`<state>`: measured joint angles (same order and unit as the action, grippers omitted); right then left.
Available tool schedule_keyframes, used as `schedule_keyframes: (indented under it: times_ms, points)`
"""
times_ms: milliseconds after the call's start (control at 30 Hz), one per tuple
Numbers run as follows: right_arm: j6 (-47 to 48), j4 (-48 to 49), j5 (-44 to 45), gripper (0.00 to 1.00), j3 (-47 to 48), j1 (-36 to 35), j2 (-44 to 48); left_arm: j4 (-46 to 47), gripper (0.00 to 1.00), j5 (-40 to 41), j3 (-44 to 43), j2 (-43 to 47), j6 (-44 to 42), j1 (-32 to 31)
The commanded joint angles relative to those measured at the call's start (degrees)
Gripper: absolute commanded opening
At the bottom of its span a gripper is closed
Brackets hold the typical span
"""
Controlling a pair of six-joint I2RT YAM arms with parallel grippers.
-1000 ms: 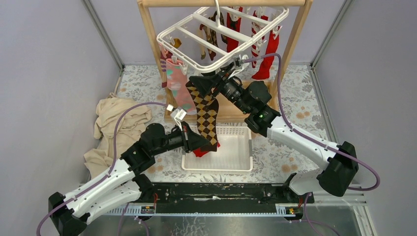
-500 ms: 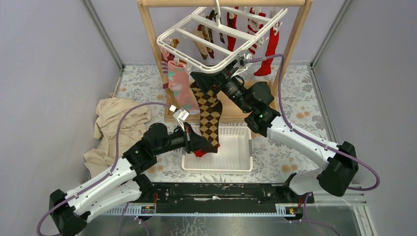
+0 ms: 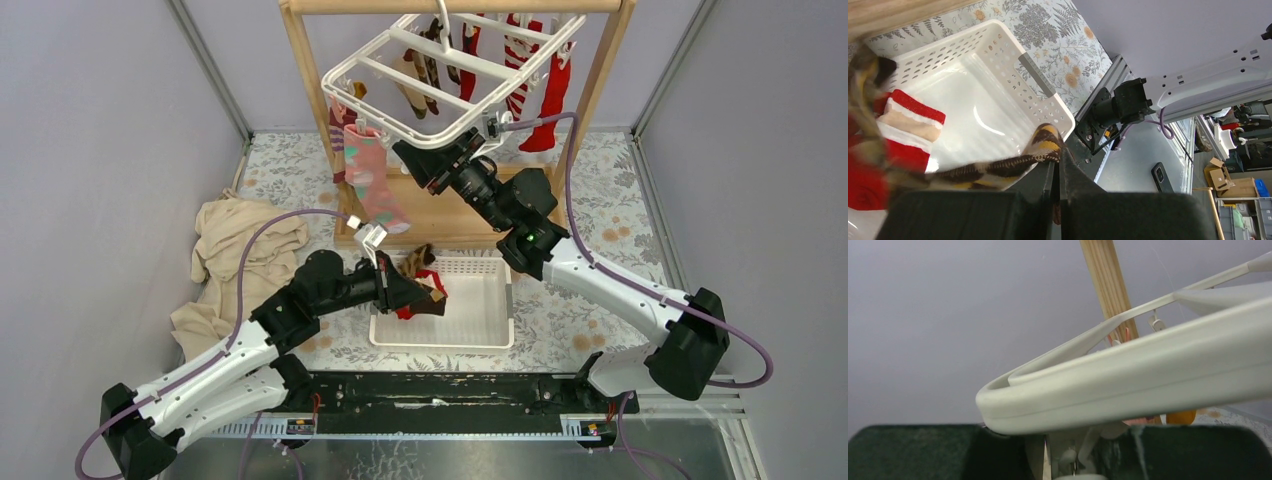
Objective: Remove the socks clipped to the hanger
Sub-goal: Remove the sock from the hanger, then place the sock in the bin.
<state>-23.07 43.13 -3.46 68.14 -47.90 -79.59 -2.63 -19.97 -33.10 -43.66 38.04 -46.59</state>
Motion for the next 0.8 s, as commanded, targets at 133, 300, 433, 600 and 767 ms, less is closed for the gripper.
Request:
schedule_keyframes:
  times_ms: [133,300,433,600,767]
  points:
    - [1.5,0.8,5.1,0.80,-1.9,-0.2,3.7,1.8,0.04,0.9,0.1,-1.5,0.2,-0.7]
    - [1.9,-1.3,6.1,0.83,-6.3,-0.2,7.1,6.7,0.04,0.5,1.4,-6.4,1.2,-1.9]
    - [2.5,-4.4,8.5,0.84,-10.5,-0.2,10.6,9.2,0.04,1.6,2.0,-8.7,2.2,-4.1]
    - [2.6,-6.3,11.4,0.87,-17.6,-0.1,15.5,10.3,0.04,4.1,1.0,-11.5,2.7,-7.5]
    - [3.0,-8.3,14.1,0.88,-21.5,-0.1,19.4,12.2,0.04,6.3,-0.8,-15.7,3.2,-12.1]
